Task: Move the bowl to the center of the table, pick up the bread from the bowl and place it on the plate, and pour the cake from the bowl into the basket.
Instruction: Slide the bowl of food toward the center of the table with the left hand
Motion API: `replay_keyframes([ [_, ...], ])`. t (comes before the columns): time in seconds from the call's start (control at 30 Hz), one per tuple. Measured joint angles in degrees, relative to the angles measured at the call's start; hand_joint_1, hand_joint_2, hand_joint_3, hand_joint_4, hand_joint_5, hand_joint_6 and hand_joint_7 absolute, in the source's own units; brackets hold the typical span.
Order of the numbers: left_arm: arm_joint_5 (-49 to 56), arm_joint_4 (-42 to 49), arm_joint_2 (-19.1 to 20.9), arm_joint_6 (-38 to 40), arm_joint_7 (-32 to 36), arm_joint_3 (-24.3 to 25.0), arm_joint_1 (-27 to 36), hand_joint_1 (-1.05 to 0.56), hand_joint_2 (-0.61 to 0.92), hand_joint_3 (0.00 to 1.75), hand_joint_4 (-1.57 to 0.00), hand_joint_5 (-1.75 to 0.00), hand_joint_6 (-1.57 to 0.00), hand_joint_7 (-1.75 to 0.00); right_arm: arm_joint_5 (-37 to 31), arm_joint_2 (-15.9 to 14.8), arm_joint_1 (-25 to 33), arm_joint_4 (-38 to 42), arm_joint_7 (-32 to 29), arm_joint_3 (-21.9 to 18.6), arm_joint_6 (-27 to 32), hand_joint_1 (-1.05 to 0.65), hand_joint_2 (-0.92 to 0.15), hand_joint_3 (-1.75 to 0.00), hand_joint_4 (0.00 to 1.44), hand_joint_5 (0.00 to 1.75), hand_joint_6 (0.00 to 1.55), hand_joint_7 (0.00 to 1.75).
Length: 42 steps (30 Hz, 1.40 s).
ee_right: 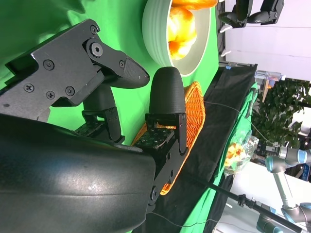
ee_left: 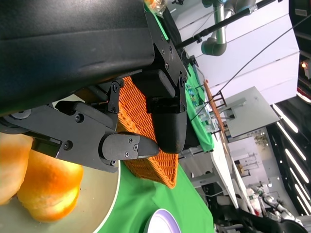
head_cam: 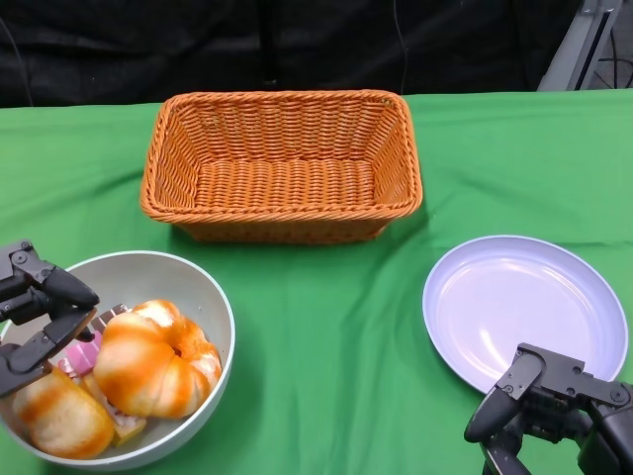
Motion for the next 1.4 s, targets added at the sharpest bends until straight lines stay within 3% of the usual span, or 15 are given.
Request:
replay_keyframes([
  [1.03,0.0,3.2,0.0,-1.4,0.4,0.0,-1.1,-0.17,0.92,0.31,-0.69,-1.36,-0.85,-0.89,0.0,0.0,-0.3,0.8,-0.1,0.0,-0.6,-0.13,-0.55,-1.0,0.75,1.55,0.68,1.31],
  [1.1,1.4,3.0,0.0,-0.5,2.6,0.0,-1.2,-0.18,0.92,0.27,-0.73,-1.28,-0.89,-0.77,-0.1,0.0,-0.4,0.9,-0.2,0.2,-0.6,-0.13,-0.55,-1.01,0.75,1.55,0.68,1.31],
  [1.27,5.2,2.7,0.0,4.0,10.2,0.6,-1.7,-0.18,0.92,0.2,-0.72,-1.24,-0.88,-0.72,-0.2,0.2,-0.8,1.4,-0.5,0.8,-0.7,-0.14,-0.54,-1.01,0.74,1.56,0.68,1.32],
  [1.4,7.3,4.6,0.4,5.9,15.0,2.1,-4.4,-0.15,0.92,0.26,-0.71,-1.21,-0.87,-0.68,-0.4,0.3,-1.3,2.0,-0.9,1.1,-0.7,-0.13,-0.54,-1.01,0.74,1.56,0.68,1.32],
])
